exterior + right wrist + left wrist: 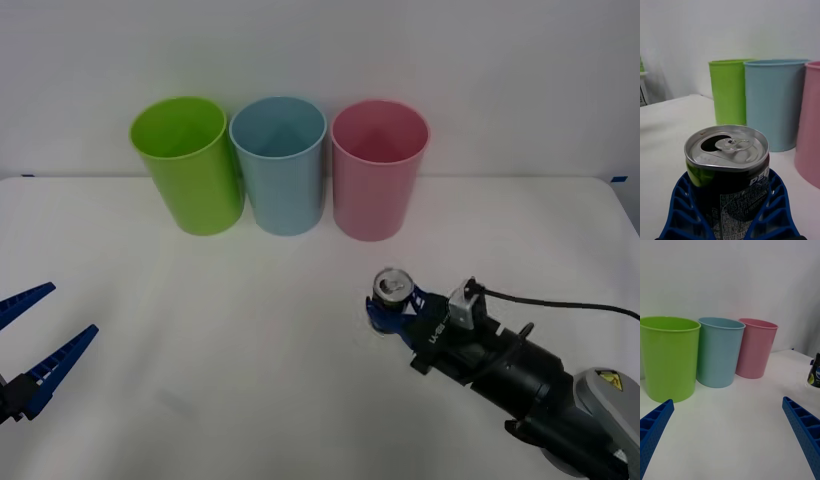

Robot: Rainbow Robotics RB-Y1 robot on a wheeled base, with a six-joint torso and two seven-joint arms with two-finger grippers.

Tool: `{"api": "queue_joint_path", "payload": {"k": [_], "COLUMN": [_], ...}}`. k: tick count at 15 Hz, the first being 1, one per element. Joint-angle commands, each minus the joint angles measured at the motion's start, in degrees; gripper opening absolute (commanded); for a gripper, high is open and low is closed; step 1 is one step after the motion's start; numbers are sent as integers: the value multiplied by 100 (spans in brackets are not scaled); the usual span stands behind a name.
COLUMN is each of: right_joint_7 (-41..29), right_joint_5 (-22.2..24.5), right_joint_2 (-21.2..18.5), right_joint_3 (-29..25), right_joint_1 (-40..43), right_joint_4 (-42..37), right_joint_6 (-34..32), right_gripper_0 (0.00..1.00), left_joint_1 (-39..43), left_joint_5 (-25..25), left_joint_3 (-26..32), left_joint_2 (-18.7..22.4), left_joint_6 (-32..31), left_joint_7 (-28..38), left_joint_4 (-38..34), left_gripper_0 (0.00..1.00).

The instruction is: Grasp the object on the table and drop it into the matching bin: aluminum can to the light blue bin, PET bottle to the pink bin.

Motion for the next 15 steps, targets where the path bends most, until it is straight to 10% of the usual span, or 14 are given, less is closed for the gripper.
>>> {"api": "queue_joint_path", "payload": {"k": [1,15], "right_joint_7": [-547,-2586], "right_joint_5": [26,220], "right_joint_2": [-94,-955], "right_joint_3": [-21,-21], "right_joint_1": [46,-1764], "right_joint_4": [-611,-1235], "right_joint_6": [65,153], "right_gripper_0": [0,0], "left_joint_1": [0,0], "left_joint_5": [0,0], "left_joint_3": [0,0], "left_joint_2": [0,0], "left_joint_6": [0,0], "left_joint_7": [0,0], "left_joint_4": [0,0], "left_gripper_0": [100,100]}}
